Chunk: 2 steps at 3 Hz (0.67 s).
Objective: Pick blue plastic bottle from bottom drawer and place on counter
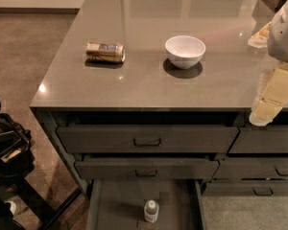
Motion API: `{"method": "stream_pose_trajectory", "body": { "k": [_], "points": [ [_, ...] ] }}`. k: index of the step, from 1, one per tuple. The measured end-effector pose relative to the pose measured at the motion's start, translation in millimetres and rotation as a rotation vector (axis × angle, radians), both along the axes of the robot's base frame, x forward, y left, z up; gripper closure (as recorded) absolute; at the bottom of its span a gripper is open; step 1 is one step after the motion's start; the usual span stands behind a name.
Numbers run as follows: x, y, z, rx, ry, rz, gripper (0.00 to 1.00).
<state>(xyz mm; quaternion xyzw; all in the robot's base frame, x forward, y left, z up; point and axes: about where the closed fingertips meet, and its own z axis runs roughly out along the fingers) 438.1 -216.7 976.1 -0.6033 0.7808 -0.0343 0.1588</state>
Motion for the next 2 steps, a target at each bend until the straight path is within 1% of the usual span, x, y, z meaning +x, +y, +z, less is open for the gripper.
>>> {"method": "stream_pose_trajectory", "body": {
  "k": [1, 2],
  "points": [
    [0.0, 0.0, 0.0, 0.000, 0.000, 0.000, 0.00],
    [-3.1, 1.7, -4.3, 0.034, -0.020, 0.018, 0.00]
  ]
}}
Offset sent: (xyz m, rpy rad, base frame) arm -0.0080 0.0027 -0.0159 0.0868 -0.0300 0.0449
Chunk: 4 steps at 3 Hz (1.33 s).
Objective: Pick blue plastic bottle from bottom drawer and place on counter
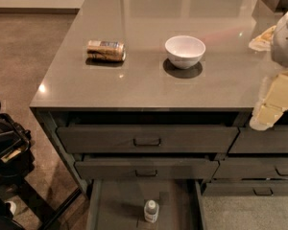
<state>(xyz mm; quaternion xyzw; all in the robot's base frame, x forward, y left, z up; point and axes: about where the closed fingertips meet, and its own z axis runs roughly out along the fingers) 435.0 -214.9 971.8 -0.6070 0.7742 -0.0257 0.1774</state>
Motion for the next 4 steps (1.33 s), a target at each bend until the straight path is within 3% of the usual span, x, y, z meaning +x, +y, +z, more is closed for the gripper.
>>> {"method": "stream_pose_trajectory", "body": {
  "k": [1, 2, 3, 4],
  "points": [
    [-15.6, 10.4, -34.9, 0.098, -0.018, 0.067, 0.00],
    [-31.7, 27.0, -117.3, 0.278, 0.002, 0.120, 0.00],
    [-42.5, 66.2, -217.9, 0.484, 0.053, 0.151, 0.00],
    [-38.7, 96.3, -304.2, 0.609, 0.080, 0.128, 0.00]
  ]
}}
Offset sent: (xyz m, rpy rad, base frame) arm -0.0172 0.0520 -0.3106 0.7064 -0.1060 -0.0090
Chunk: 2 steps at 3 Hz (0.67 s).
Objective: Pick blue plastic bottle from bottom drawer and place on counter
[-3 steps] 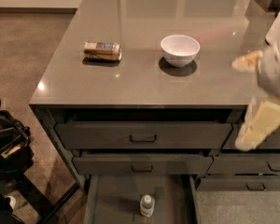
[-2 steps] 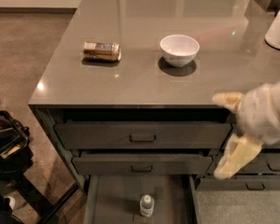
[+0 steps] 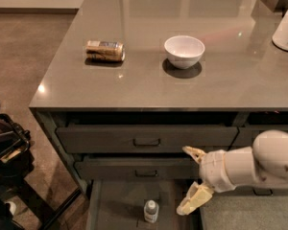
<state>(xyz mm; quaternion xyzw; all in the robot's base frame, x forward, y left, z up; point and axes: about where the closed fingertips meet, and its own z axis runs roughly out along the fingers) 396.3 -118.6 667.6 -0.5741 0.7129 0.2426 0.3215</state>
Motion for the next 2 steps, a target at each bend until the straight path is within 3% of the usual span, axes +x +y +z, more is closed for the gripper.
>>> {"method": "stream_pose_trajectory", "body": {
  "k": [1, 2],
  "points": [
    [5.9, 25.2, -60.7, 0.034, 0.016, -0.044, 0.00],
    [24.2, 19.3, -66.4, 0.022, -0.025, -0.106, 0.00]
  ]
}}
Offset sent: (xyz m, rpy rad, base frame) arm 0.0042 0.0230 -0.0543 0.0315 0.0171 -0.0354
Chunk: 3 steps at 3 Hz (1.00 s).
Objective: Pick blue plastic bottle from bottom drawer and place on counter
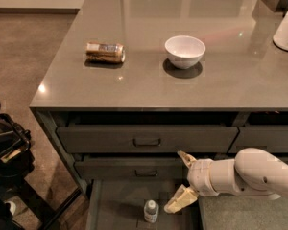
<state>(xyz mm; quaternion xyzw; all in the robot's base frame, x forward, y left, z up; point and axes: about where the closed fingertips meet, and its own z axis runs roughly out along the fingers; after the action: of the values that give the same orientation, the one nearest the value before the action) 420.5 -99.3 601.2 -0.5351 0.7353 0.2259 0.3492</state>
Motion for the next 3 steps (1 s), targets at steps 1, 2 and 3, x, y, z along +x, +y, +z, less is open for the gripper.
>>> {"method": "stream_pose_trajectory", "body": {
  "k": [1, 2, 3],
  "points": [
    [0.0, 0.0, 0.0, 0.000, 0.000, 0.000, 0.00],
    [-7.3, 12.9, -26.0, 0.073, 0.019, -0.039, 0.00],
    [-14.8, 40.6, -92.8, 0.142, 0.062, -0.089, 0.00]
  ]
}}
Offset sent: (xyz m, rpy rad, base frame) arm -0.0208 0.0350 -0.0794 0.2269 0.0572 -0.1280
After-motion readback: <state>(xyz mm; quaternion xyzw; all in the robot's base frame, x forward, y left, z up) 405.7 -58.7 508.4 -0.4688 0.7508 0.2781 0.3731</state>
